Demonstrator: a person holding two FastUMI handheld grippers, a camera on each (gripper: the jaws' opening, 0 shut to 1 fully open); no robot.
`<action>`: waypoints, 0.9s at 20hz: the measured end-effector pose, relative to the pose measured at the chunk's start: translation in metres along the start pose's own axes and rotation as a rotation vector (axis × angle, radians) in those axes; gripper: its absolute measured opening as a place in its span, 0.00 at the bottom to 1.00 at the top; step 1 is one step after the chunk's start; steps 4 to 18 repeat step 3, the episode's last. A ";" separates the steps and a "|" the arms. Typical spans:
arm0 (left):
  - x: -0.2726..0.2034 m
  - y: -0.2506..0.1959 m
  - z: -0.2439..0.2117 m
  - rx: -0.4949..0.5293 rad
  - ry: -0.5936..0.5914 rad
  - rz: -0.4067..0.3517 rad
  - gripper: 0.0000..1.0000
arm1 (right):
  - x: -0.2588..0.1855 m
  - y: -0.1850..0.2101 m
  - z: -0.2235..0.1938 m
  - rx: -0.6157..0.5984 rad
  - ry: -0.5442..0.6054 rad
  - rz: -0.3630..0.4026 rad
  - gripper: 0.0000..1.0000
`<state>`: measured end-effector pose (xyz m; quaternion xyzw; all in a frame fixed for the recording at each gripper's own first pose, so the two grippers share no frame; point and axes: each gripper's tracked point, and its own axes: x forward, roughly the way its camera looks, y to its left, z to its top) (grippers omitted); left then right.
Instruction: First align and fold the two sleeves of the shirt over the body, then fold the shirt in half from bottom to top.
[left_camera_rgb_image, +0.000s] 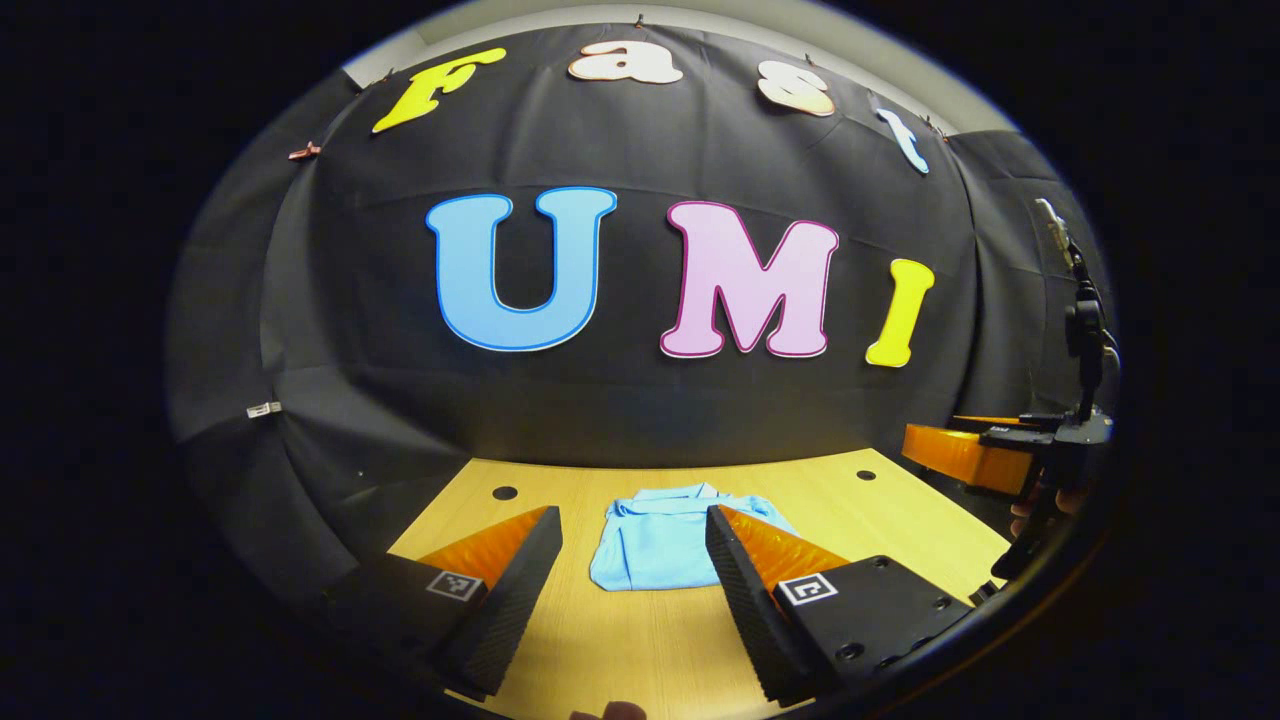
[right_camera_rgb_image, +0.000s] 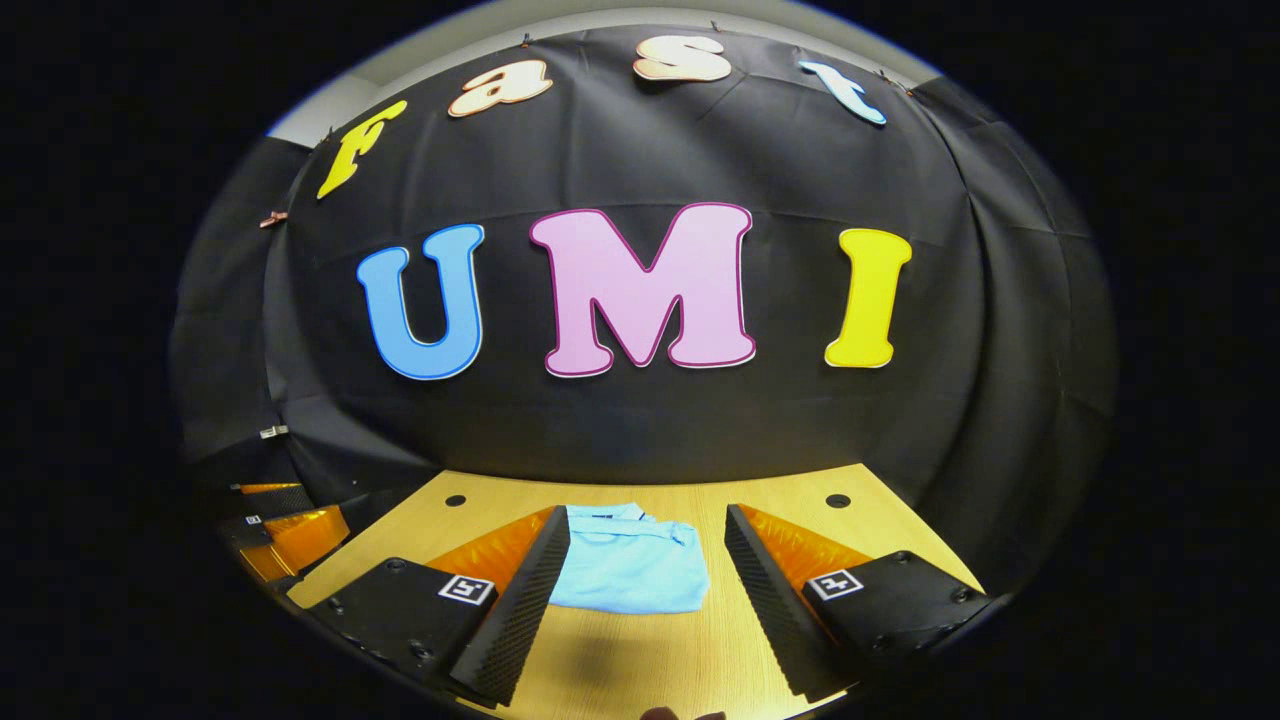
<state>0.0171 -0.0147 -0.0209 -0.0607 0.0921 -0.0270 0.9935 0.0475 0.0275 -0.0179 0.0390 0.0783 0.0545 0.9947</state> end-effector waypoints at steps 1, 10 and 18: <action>-0.001 0.002 -0.001 0.000 0.003 0.003 0.92 | -0.002 0.002 0.001 0.000 0.000 0.001 0.97; -0.003 0.004 -0.001 -0.008 0.003 0.004 0.92 | -0.006 0.005 0.003 0.000 -0.006 0.002 0.97; -0.003 0.004 -0.001 -0.008 0.003 0.004 0.92 | -0.006 0.005 0.003 0.000 -0.006 0.002 0.97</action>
